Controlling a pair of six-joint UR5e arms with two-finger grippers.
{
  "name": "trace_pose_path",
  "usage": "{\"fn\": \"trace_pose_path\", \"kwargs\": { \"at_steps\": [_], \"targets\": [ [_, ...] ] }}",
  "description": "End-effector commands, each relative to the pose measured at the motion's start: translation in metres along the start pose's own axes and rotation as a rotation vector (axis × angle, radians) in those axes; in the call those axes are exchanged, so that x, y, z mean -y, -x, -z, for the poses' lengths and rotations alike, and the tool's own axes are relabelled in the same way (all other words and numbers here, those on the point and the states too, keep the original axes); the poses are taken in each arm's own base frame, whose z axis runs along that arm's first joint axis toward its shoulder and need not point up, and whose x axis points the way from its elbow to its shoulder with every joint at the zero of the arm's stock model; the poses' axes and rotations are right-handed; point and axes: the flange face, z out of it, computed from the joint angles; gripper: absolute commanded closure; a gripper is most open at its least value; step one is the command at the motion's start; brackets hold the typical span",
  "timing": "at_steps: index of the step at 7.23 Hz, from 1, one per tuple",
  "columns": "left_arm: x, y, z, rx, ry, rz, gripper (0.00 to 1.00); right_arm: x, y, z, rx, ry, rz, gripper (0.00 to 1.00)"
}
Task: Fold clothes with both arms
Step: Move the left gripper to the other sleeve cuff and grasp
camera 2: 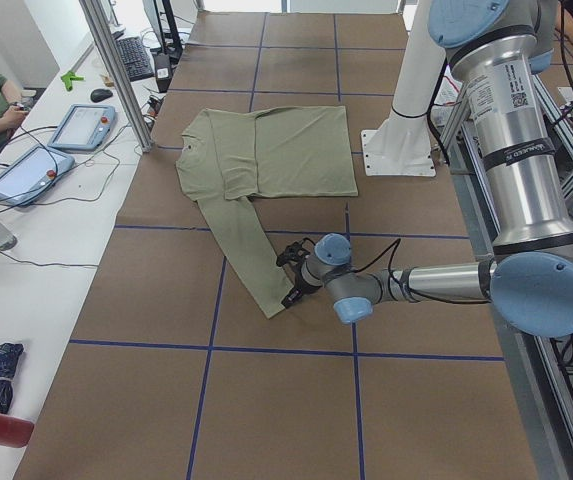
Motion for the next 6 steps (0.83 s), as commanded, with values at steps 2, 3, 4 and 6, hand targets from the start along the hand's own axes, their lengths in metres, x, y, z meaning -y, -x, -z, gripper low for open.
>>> {"fn": "trace_pose_path", "kwargs": {
  "at_steps": [2,3,4,6],
  "targets": [
    [0.001,0.0,-0.001,-0.001,-0.001,-0.001,0.77,0.0,0.0,0.0,0.0,-0.001,0.0,0.0],
    [0.003,-0.002,0.001,-0.002,-0.008,-0.003,0.97,0.0,0.0,0.0,-0.002,-0.001,0.0,0.0],
    [0.006,-0.003,0.003,-0.006,-0.021,-0.006,1.0,0.001,-0.001,0.0,-0.002,0.001,-0.001,0.0],
    [0.029,-0.006,0.017,0.028,-0.136,-0.025,1.0,-0.006,-0.005,-0.005,0.004,0.01,0.004,0.0]
  ]
}}
